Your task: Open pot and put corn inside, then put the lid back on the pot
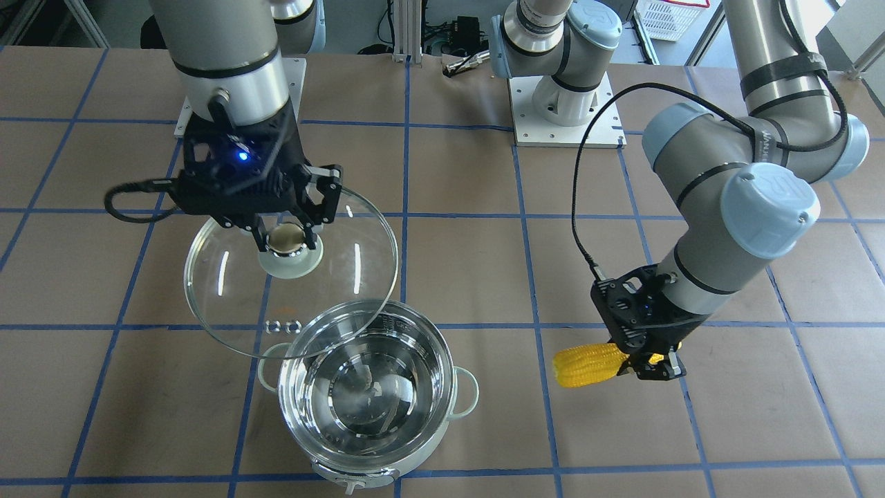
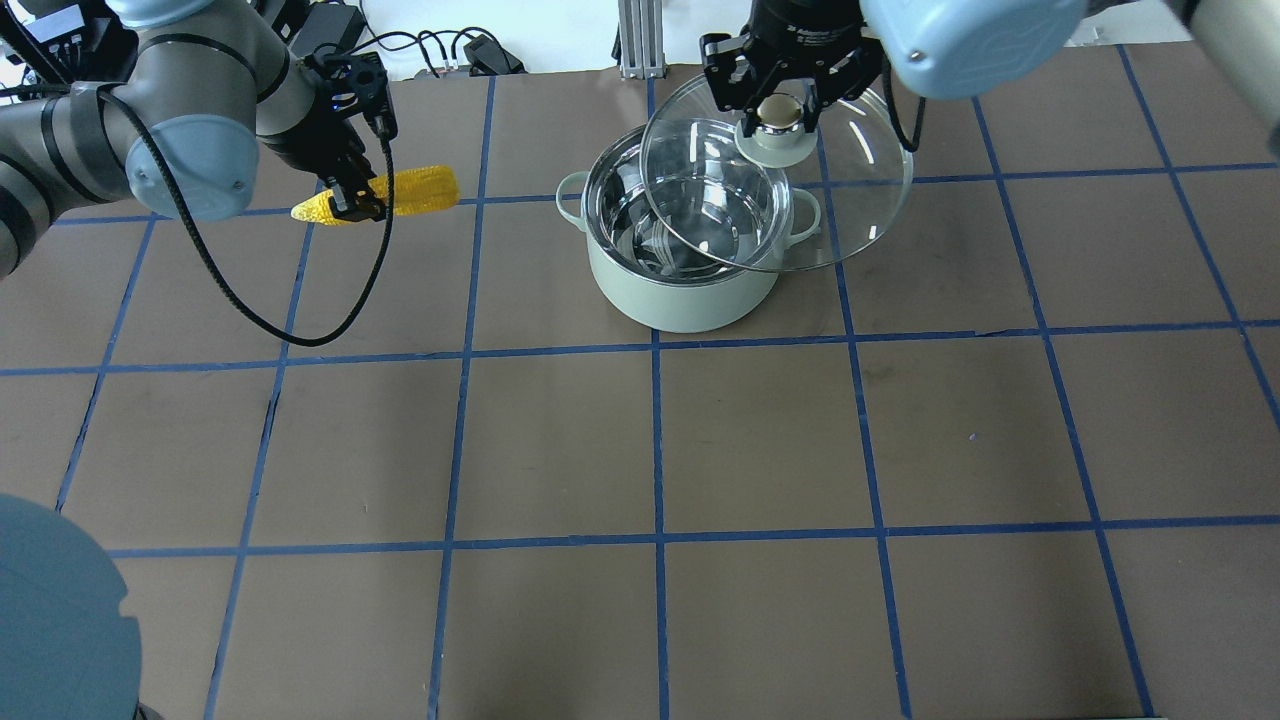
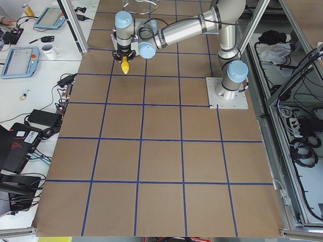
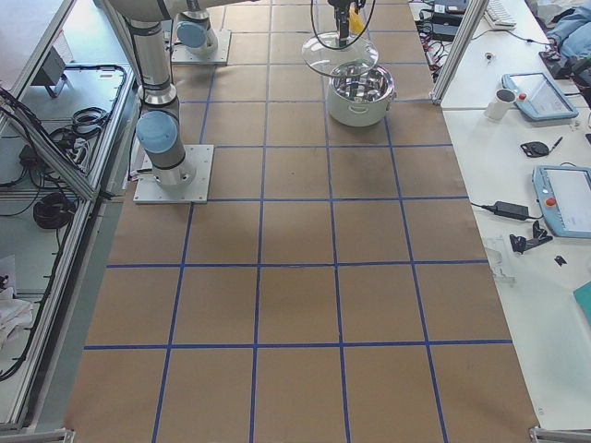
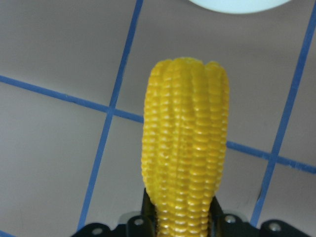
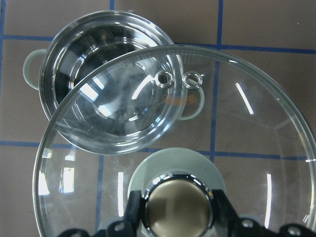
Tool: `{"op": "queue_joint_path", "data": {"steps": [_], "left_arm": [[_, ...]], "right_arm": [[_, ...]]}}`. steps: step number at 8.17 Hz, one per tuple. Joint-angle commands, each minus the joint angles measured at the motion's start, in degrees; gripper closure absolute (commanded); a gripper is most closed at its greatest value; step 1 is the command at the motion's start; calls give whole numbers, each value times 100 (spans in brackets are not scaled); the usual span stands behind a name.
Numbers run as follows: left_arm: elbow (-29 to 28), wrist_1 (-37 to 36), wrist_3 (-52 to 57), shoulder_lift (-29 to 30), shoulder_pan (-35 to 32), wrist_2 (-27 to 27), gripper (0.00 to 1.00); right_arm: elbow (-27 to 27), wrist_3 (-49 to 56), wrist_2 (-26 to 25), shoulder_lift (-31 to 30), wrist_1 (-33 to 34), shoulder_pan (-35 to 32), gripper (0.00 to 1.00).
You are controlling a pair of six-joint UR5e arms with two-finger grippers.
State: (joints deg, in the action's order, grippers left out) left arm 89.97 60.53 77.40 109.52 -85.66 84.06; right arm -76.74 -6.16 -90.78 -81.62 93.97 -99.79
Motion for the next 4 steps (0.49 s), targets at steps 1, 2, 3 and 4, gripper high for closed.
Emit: {"op": "queue_joint_path", "data": {"steps": [1, 2, 3, 4], "left_arm": [[-14, -994, -1398, -107, -994, 32, 100], [-6, -1321, -1690, -71, -1223, -3, 100], [-6, -1437, -1719, -54, -1452, -30, 100], [-6, -1560, -1728, 42, -1706, -30, 100]], "right_arm": [[-505, 562, 24, -836, -731, 354, 76], [-795, 642, 34, -1030, -714, 390, 77], [-859, 852, 16, -1075, -696, 390, 78], [-851, 906, 25, -1076, -627, 434, 78]]}}
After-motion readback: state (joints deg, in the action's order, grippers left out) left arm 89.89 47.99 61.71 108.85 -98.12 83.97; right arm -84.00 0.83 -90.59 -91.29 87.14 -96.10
